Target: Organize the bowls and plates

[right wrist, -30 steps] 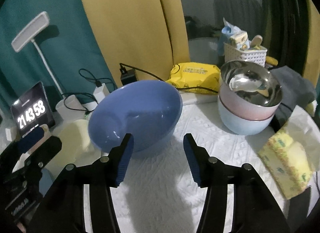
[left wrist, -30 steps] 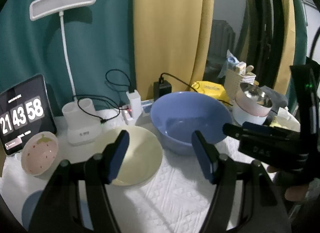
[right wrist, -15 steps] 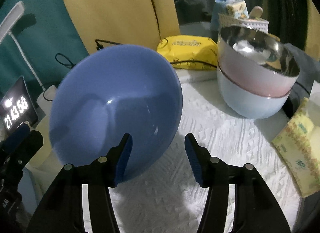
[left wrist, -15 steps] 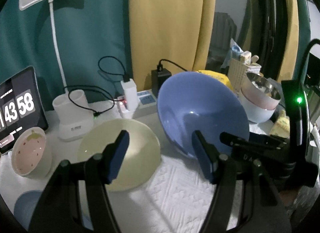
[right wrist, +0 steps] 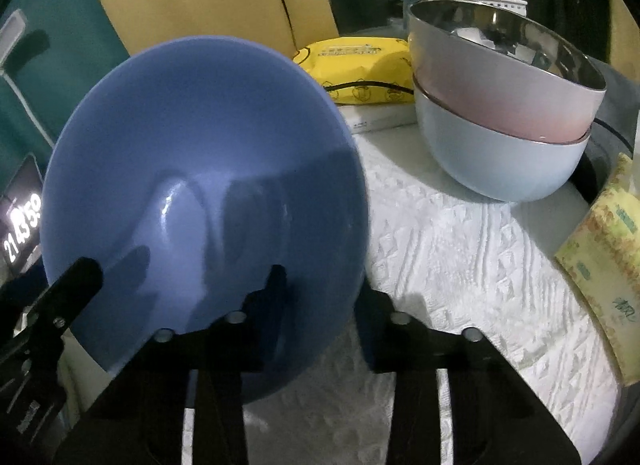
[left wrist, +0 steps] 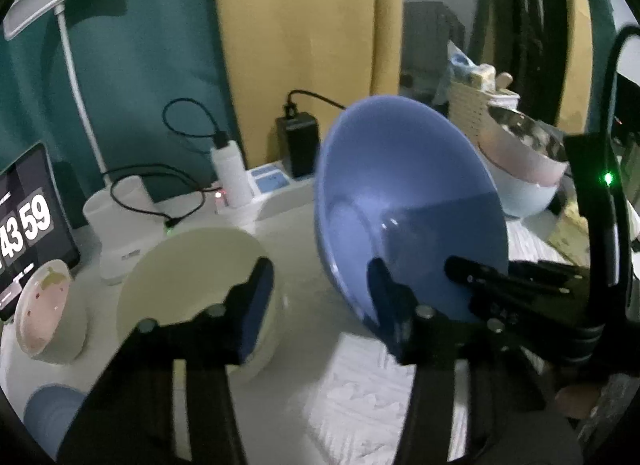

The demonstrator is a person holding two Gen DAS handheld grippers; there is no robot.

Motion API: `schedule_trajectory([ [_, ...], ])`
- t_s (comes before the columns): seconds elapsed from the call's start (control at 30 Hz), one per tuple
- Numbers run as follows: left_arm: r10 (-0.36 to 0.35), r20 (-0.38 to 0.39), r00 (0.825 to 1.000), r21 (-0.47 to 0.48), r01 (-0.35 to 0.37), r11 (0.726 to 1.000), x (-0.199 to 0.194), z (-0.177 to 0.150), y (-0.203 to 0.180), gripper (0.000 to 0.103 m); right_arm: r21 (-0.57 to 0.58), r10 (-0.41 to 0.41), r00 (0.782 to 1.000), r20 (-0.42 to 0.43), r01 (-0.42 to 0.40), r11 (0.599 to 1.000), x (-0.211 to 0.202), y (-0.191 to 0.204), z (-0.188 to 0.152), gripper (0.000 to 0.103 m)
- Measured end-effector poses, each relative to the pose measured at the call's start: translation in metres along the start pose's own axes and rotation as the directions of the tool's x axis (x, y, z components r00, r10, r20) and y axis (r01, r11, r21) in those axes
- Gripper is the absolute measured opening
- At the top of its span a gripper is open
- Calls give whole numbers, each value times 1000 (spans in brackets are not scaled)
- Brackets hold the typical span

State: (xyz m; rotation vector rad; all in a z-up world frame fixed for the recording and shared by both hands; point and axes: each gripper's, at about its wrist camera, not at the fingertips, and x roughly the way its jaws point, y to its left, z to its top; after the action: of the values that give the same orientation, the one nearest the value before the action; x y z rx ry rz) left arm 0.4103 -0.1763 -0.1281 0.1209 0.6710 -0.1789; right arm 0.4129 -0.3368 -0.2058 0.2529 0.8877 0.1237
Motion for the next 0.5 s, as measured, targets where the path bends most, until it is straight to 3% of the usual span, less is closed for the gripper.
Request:
schedule_trajectory([
  [0.23, -17, 3, 1000, 27, 17, 1000, -3, -1, -9, 37, -25, 22, 999, 25, -21, 999, -7, 7, -3, 20],
  [0.5, -11, 1, 1000, 13, 11, 1000, -7, -1, -5, 34, -34, 34, 998, 49, -33, 999, -23, 7, -5, 20],
])
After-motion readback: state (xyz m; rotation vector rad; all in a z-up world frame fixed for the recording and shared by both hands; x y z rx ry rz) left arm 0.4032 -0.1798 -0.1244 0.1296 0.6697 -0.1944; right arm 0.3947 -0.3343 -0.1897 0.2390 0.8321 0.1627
